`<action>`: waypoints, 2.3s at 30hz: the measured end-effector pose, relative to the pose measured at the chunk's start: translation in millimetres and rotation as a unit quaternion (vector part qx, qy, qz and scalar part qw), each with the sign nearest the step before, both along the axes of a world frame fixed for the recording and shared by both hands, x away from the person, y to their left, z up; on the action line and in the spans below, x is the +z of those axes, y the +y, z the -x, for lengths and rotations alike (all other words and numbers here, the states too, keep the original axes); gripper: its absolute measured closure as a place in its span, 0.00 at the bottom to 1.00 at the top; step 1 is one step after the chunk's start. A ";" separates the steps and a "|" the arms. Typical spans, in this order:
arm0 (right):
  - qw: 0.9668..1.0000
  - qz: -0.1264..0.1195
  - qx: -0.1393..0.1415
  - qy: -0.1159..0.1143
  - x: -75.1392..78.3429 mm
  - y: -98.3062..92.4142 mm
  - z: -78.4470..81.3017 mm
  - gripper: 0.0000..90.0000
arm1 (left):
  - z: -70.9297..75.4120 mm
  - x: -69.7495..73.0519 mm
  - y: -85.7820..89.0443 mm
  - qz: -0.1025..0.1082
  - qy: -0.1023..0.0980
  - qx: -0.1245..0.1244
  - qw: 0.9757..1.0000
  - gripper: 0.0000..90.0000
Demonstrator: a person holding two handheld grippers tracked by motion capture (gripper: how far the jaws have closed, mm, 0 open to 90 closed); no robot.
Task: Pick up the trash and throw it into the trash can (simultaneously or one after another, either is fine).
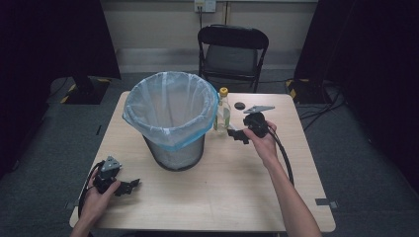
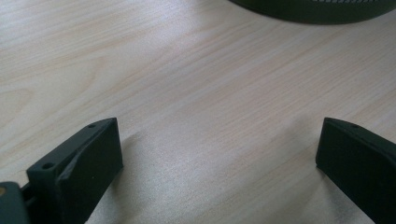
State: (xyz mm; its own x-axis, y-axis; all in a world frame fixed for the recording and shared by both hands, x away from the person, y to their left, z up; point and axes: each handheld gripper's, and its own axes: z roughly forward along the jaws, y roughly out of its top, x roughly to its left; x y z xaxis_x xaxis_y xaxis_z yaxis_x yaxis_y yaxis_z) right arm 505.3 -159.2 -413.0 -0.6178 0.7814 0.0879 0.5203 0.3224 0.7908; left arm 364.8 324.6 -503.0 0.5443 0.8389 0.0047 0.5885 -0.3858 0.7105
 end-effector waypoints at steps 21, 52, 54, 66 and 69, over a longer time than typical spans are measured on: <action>0.999 0.021 0.027 0.022 -17.6 31.7 -59.2 0.17 | 0.1 -0.1 -0.2 0.001 0.000 0.001 1.000 0.00; 0.999 0.037 -0.001 0.008 -54.0 55.2 -80.6 0.31 | 0.0 0.0 0.0 0.000 0.000 0.000 1.000 0.00; 0.999 0.041 -0.001 0.006 -53.1 55.5 -81.0 0.31 | 0.0 0.0 0.0 0.000 0.000 0.000 1.000 0.00; 0.999 0.029 -0.010 0.007 -49.7 54.0 -80.5 0.31 | 0.0 0.0 0.0 0.000 0.000 0.000 1.000 0.00; 1.000 0.018 -0.014 0.002 -43.4 51.4 -79.1 0.31 | 0.0 0.0 0.0 0.000 0.000 0.000 1.000 0.00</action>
State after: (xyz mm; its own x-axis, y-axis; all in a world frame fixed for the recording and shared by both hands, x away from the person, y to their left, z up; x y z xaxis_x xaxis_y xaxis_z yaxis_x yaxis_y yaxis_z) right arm 584.5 -107.9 -456.4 -0.5961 0.8006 0.0613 0.5323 0.3368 0.7767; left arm 364.9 324.6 -503.0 0.5449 0.8385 0.0048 0.5882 -0.3864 0.7104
